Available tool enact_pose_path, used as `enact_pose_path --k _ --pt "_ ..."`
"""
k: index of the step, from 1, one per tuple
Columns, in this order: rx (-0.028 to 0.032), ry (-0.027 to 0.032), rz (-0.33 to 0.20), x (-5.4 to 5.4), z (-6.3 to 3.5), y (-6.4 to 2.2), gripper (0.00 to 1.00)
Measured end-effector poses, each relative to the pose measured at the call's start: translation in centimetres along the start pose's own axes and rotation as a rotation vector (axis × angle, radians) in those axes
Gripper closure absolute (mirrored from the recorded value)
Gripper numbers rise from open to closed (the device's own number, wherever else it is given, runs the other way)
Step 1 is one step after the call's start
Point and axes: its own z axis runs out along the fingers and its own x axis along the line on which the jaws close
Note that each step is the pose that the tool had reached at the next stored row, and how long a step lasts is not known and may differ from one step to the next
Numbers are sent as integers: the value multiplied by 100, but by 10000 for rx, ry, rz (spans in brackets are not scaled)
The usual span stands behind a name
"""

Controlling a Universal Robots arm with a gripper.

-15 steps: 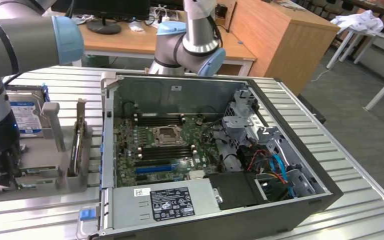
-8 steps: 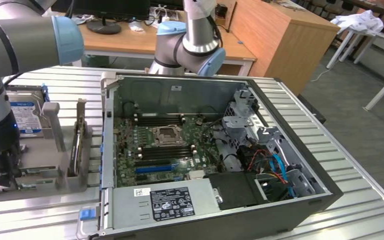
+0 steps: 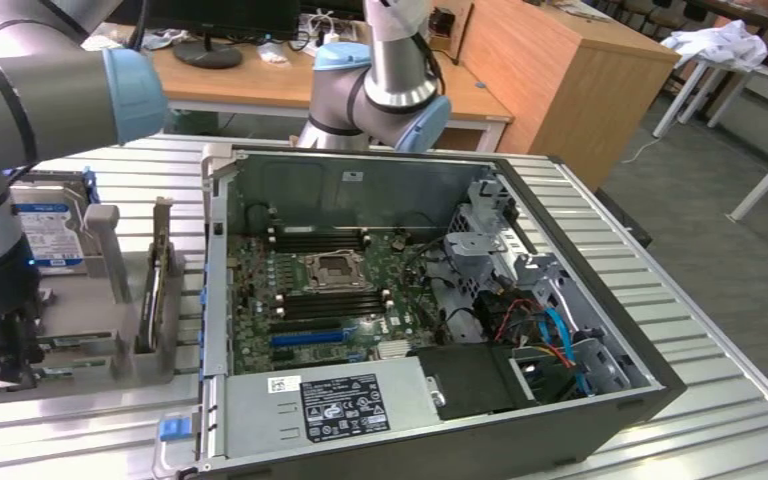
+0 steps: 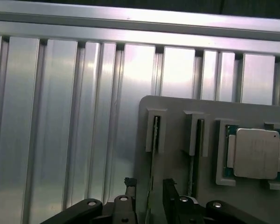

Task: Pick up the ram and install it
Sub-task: 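Pick up the ram and move it above insertion slot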

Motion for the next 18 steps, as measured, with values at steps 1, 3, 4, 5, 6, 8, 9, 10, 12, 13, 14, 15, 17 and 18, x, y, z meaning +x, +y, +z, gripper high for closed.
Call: enact_pose_path --k 1,3,4,5,6,8,9,10,12,13,14,15,17,18 --pt "22 1 1 -3 4 45 64" --pt "37 1 2 -6 9 85 64" --pt "37 2 1 -5 8 85 64" --pt "35 3 1 -5 8 85 64" --pt "36 3 1 -5 10 85 64" --pt "36 3 0 -5 14 85 64" --pt "37 2 0 -5 16 82 64" --pt "37 2 -1 -4 18 75 64" --pt "25 1 -2 -4 20 59 64" --pt "25 0 -1 -4 22 56 64" --pt "23 0 0 -4 22 55 64" --pt "22 1 0 -4 22 55 64" --pt "20 2 -3 -3 21 53 64" --pt "22 2 -2 -4 22 53 64"
